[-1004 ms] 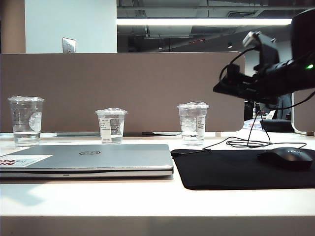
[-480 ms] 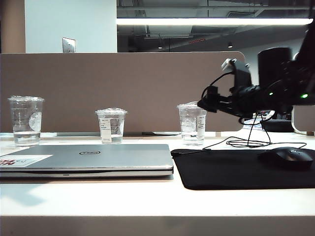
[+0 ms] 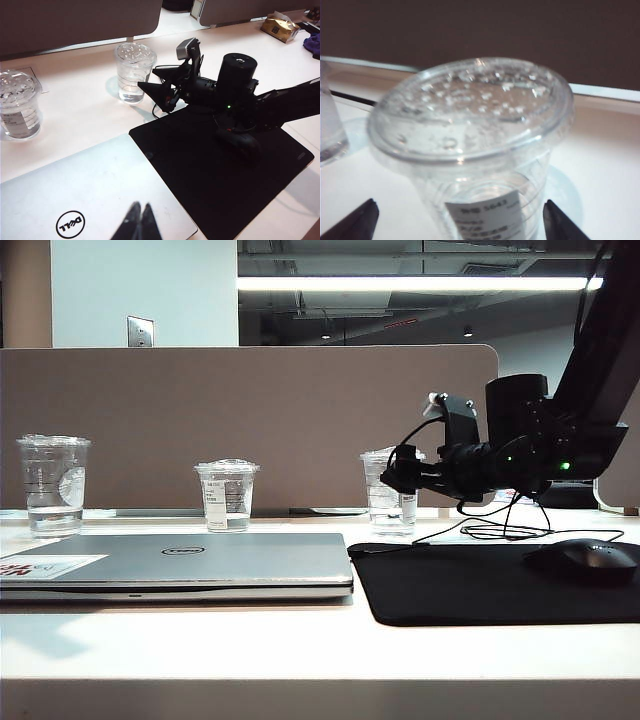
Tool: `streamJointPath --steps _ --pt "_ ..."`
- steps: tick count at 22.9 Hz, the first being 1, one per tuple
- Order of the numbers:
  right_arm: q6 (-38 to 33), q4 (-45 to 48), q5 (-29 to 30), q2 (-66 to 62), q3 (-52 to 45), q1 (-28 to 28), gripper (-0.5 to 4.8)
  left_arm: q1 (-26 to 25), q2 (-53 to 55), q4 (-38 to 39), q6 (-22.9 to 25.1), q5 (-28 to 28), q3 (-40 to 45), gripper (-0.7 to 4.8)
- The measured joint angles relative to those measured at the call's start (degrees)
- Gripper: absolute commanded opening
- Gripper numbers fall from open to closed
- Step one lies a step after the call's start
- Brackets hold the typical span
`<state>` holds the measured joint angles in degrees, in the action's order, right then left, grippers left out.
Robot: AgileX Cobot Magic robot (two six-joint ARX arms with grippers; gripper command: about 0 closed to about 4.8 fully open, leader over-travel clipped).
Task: Pick up the coffee cup on the right and place it on the right side of the laptop.
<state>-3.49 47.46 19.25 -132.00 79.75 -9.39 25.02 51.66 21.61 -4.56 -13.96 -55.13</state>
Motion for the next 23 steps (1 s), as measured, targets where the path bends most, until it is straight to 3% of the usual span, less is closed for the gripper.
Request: streamJointPath --steps 15,23 --pt "0.96 -2.58 -0.11 -8.59 13.0 -0.37 4.79 0.0 0.02 0.0 0.0 0.0 0.0 -0.05" --pt "2.12 -3.5 -0.13 -10.45 13.97 -0.42 4.79 -0.02 0.02 -0.22 0.0 0.02 0.0 -0.05"
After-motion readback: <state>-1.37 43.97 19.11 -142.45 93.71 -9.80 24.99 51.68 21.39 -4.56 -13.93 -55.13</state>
